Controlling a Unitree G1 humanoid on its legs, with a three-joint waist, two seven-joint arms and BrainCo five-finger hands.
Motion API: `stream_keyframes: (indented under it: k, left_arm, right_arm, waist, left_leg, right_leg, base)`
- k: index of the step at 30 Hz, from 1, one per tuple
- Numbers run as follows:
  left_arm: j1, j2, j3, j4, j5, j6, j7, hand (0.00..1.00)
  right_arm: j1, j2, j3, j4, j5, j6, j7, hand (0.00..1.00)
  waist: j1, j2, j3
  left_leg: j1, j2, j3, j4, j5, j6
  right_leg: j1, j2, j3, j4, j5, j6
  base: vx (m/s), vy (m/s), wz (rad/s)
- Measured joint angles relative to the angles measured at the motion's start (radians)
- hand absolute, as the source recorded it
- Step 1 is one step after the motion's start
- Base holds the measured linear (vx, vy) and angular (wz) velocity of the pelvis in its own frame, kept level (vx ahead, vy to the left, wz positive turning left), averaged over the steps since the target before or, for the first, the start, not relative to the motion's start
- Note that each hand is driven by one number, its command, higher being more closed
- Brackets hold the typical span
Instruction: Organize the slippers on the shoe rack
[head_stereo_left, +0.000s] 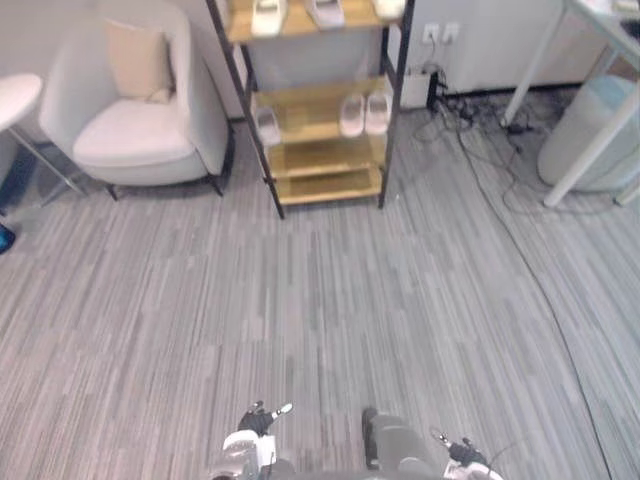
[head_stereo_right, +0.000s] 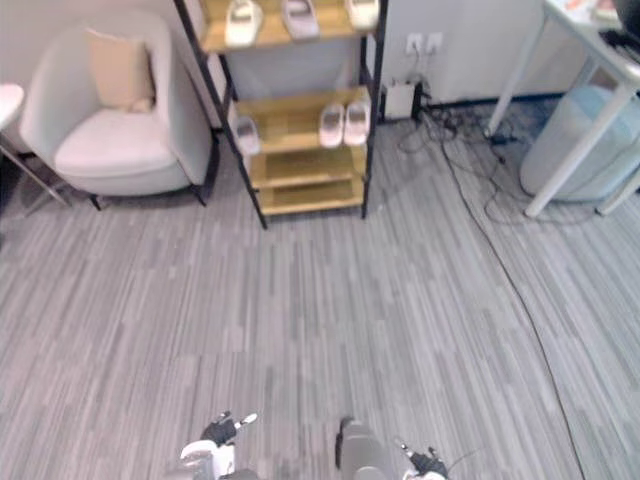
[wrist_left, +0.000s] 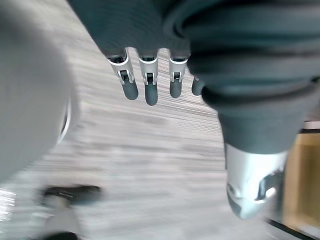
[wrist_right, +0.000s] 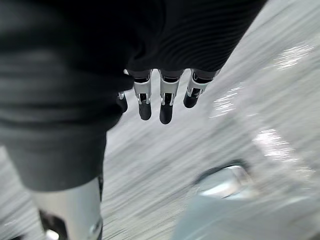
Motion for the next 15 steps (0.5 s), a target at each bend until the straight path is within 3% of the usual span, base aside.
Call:
stream_keyframes:
  k: [2,4,6,7,8,9,10,11,13,14,15]
  left_arm:
    - [0.000,-0.005,-0.001,-0.013,0.000,-0.006,0.000,0.00]
    - [-0.001,-0.009,-0.013,-0.021,0.000,-0.013,0.002,0.00]
    - [-0.001,-0.014,-0.019,-0.014,0.001,-0.013,0.002,0.00]
    - [-0.005,-0.015,-0.024,-0.007,0.001,-0.013,0.003,0.00]
    - [-0.009,-0.010,-0.025,-0.002,0.002,-0.014,0.003,0.00]
    - [-0.010,0.002,-0.030,0.018,0.005,-0.012,0.003,0.00]
    - [-0.009,0.006,-0.031,0.024,0.012,-0.009,0.003,0.00]
    - [-0.011,0.012,-0.031,0.034,0.018,-0.009,0.003,0.00]
    - [-0.012,0.022,-0.064,0.043,0.018,-0.006,0.002,0.00]
    - [-0.015,0.031,-0.087,0.052,0.018,0.000,0.003,0.00]
    - [-0.017,0.032,-0.091,0.057,0.018,0.009,0.003,0.00]
  right_arm:
    - [-0.004,0.004,0.006,-0.004,0.000,0.001,0.000,0.00]
    - [-0.007,0.010,0.002,-0.024,0.000,0.001,0.000,0.00]
    - [-0.007,0.010,-0.036,-0.025,0.000,0.001,0.000,0.00]
    - [-0.016,0.004,-0.052,-0.002,-0.001,0.001,0.000,0.00]
    - [-0.026,0.004,-0.065,0.023,-0.002,0.006,-0.001,0.00]
    - [-0.027,0.011,-0.068,0.032,-0.003,0.005,-0.002,0.00]
    - [-0.020,0.015,-0.068,0.038,-0.003,0.005,-0.001,0.00]
    - [-0.010,0.018,-0.070,0.050,-0.005,0.006,-0.001,0.00]
    - [0.001,0.019,-0.072,0.056,-0.012,0.007,0.004,0.00]
    - [0.000,0.026,-0.073,0.055,-0.026,0.009,0.005,0.00]
    - [0.000,0.022,-0.073,0.052,-0.036,0.010,0.005,0.00]
  waist:
    - [0.011,-0.004,0.001]
    - [0.013,0.002,0.001]
    - [0.015,0.021,-0.008]
    - [0.020,0.033,-0.012]
    - [0.032,0.028,-0.015]
    - [0.037,0.014,-0.032]
    - [0.034,-0.010,-0.053]
    - [0.030,-0.044,-0.062]
    - [0.012,-0.054,-0.060]
    - [0.004,-0.053,-0.050]
    - [0.004,-0.051,-0.045]
  left_leg:
    - [-0.053,0.000,0.053,-0.100,-0.030,0.006]
    - [-0.078,-0.057,0.098,-0.389,-0.026,0.001]
    - [-0.112,-0.121,0.045,-0.655,0.036,-0.025]
    - [-0.129,-0.133,0.000,-0.681,0.095,-0.024]
    - [-0.120,-0.149,-0.020,-0.682,0.139,0.008]
    - [-0.118,-0.175,-0.015,-0.678,0.126,0.074]
    - [-0.104,-0.200,-0.001,-0.679,0.095,0.086]
    - [-0.079,-0.242,0.014,-0.686,0.065,0.088]
    - [-0.019,-0.268,0.014,-0.683,0.038,0.117]
    - [0.041,-0.273,0.006,-0.678,0.024,0.119]
    - [0.085,-0.270,0.007,-0.676,0.025,0.120]
  right_leg:
    - [0.040,-0.004,0.010,-0.020,-0.016,0.005]
    - [0.072,-0.013,0.024,-0.050,-0.029,0.012]
    - [0.097,-0.005,0.050,-0.085,-0.046,0.020]
    - [0.106,0.006,0.065,-0.110,-0.051,0.028]
    - [0.117,0.007,0.099,-0.116,-0.065,0.039]
    - [0.123,-0.013,0.126,-0.102,-0.091,0.056]
    - [0.111,-0.038,0.144,-0.062,-0.113,0.076]
    - [0.071,-0.069,0.161,0.057,-0.144,0.136]
    - [0.002,-0.083,0.180,0.311,-0.099,0.277]
    - [-0.051,-0.095,0.164,0.488,-0.056,0.311]
    - [-0.077,-0.108,0.135,0.577,-0.054,0.275]
  base:
    - [0.15,-0.020,-0.14]
    - [0.29,0.070,-0.18]
    - [0.34,0.133,-0.29]
    - [0.43,0.217,-0.62]
    - [0.54,0.282,-0.75]
    - [0.47,0.234,-0.64]
    - [0.53,0.172,-0.36]
    - [0.54,0.141,-0.08]
    - [0.52,0.129,0.14]
    - [0.53,0.077,0.14]
    - [0.51,0.055,-0.06]
